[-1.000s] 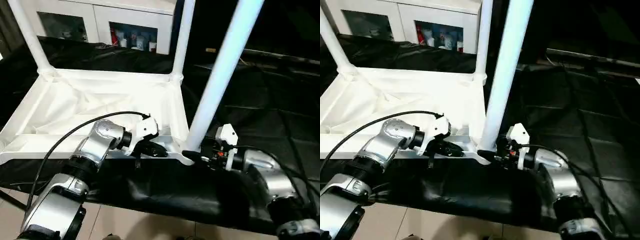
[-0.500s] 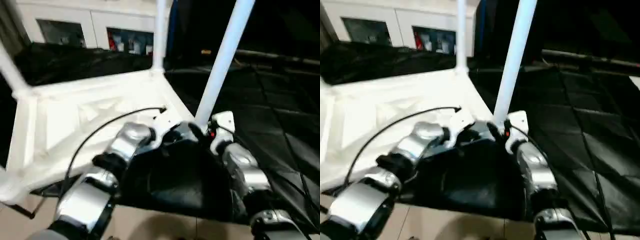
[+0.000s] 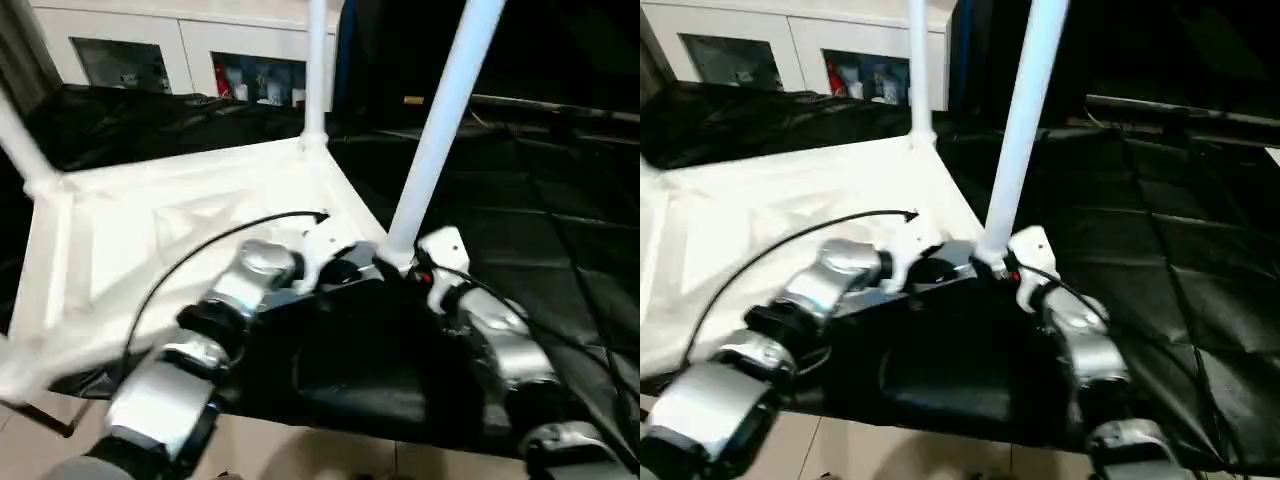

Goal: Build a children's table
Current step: Rotate leg to tighten

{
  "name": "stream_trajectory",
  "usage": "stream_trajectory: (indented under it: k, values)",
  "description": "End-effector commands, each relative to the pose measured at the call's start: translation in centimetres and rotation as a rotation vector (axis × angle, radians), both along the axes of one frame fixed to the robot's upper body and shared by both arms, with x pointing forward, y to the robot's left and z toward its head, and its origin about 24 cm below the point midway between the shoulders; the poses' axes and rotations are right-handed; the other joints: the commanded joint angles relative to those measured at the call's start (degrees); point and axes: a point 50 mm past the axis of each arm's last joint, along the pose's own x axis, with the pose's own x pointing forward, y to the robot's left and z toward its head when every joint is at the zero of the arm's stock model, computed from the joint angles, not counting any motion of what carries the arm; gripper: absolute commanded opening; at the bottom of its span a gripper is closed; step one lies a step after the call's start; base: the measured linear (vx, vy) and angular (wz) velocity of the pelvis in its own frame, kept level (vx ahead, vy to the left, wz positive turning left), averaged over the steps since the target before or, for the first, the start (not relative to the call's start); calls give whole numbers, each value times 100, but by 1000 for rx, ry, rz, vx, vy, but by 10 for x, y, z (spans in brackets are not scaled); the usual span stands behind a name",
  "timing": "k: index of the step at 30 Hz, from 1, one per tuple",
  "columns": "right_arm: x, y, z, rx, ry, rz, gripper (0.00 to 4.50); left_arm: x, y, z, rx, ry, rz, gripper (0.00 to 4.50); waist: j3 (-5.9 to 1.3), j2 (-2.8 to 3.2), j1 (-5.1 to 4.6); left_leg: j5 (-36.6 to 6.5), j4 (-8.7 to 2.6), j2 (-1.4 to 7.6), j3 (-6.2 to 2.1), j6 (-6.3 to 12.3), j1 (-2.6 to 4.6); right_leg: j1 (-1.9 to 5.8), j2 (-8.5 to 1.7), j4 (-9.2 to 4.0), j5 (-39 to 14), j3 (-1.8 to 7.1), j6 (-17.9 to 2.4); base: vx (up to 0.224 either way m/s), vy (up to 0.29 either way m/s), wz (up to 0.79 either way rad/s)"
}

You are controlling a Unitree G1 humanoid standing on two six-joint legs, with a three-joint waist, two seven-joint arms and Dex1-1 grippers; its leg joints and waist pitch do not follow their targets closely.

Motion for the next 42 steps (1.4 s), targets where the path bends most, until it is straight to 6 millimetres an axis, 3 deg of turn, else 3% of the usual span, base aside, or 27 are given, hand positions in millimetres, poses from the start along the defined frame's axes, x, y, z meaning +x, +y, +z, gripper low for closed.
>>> stream_trajectory:
  k: [1, 4, 6, 12, 13, 19, 21, 24, 29, 33, 35, 36, 37, 38, 40, 42]
  values:
    - [-5, 1, 11, 33, -17, 148, 366, -14, 4, -8, 31, 86, -157, 0, -303, -37, 43, -1351, -315, -25, 77, 663, -52, 325, -205, -383, -1171, 123, -1279, 0, 0, 0]
    - [-8, -5, 14, 30, -6, 207, 366, -16, 13, -6, 30, 124, -188, 0, -324, 7, 35, -1155, -295, -11, 79, 705, -36, 330, -189, -303, -529, 118, -1563, 0, 0, 0]
    - [-11, -9, 16, 32, 13, 258, 366, -21, 20, -6, 50, 162, -251, 0, -314, 19, 56, -1223, -293, -1, 88, 727, -19, 330, -196, -292, -422, 124, -1693, 0, 0, 0]
    - [-20, -12, 14, 5, 62, 357, 366, -25, 30, -7, 64, 190, -286, 0, -290, -3, 79, -1407, -306, 2, 105, 590, -2, 326, -191, -324, -729, 133, -1607, 0, 0, 0]
    - [-22, -13, 15, 5, 71, 379, 341, -24, 32, -6, 65, 186, -282, 0, -291, -20, 95, -1392, -307, -4, 105, 576, -1, 334, -190, -329, -805, 132, -1556, 0, 0, 0]
    - [-24, -11, 16, 31, 86, 407, 290, -22, 35, -3, 53, 185, -271, 0, -291, -26, 106, -1347, -309, -6, 101, 525, -5, 314, -200, -331, -986, 132, -1475, 0, 0, 0]
    - [-24, -10, 15, 42, 94, 411, 281, -21, 32, -2, 41, 170, -249, 0, -293, -58, 109, -1302, -305, -6, 102, 542, -7, 314, -202, -329, -984, 133, -1461, 0, 0, 0]
    - [-24, -7, 14, 72, 102, 397, 249, -19, 28, 0, 15, 155, -220, 0, -295, -48, 114, -1266, -298, -10, 107, 548, -4, 311, -204, -329, -955, 138, -1469, 0, 0, 0]
    - [-23, 0, -2, 96, 139, 254, 216, -10, 17, 0, -6, 88, -114, 0, -272, -56, 106, -1447, -318, -22, 99, 434, 0, 290, -213, -387, -1451, 131, -1306, 0, 0, 0]
    - [-18, 4, -22, 94, 177, -17, 208, 2, -2, -1, -10, 13, 68, 0, -258, -61, 103, -1523, -333, -36, 90, 299, 1, 259, -211, -438, -1954, 132, -1043, 0, 0, 0]
    - [-17, 9, -27, 103, 192, -83, 206, 5, -12, -1, -14, -4, 125, 0, -256, -49, 86, -1647, -343, -43, 78, 210, 10, 252, -205, -461, -2140, 126, -958, 0, 0, 0]
    - [-15, 21, -33, 89, 196, -134, 206, 6, -25, -3, -13, -21, 189, 0, -254, 3, 78, -1690, -346, -49, 74, 171, 9, 240, -199, -475, -2144, 127, -912, 0, 0, 0]
    - [-15, 24, -34, 81, 196, -148, 206, 6, -29, -4, -10, -23, 201, 0, -248, -7, 68, -1737, -349, -52, 77, 165, 19, 227, -193, -490, -2188, 124, -898, 0, 0, 0]
    - [-14, 27, -35, 70, 198, -169, 206, 6, -32, -5, -3, -33, 217, 0, -251, 37, 75, -1836, -347, -70, 65, 154, 36, 228, -195, -502, -2344, 113, -856, 0, 0, 0]
    - [-10, 33, -36, 54, 195, -213, 204, 6, -39, -6, 6, -48, 237, 0, -259, 2, 55, -1868, -356, -74, 60, 197, 6, 245, -193, -524, -2366, 106, -801, 0, 0, 0]
    - [-8, 37, -35, 46, 193, -240, 203, 6, -43, -6, 8, -53, 243, 0, -255, 45, 38, -1936, -357, -78, 58, 219, 24, 218, -189, -541, -2401, 102, -782, 0, 0, 0]
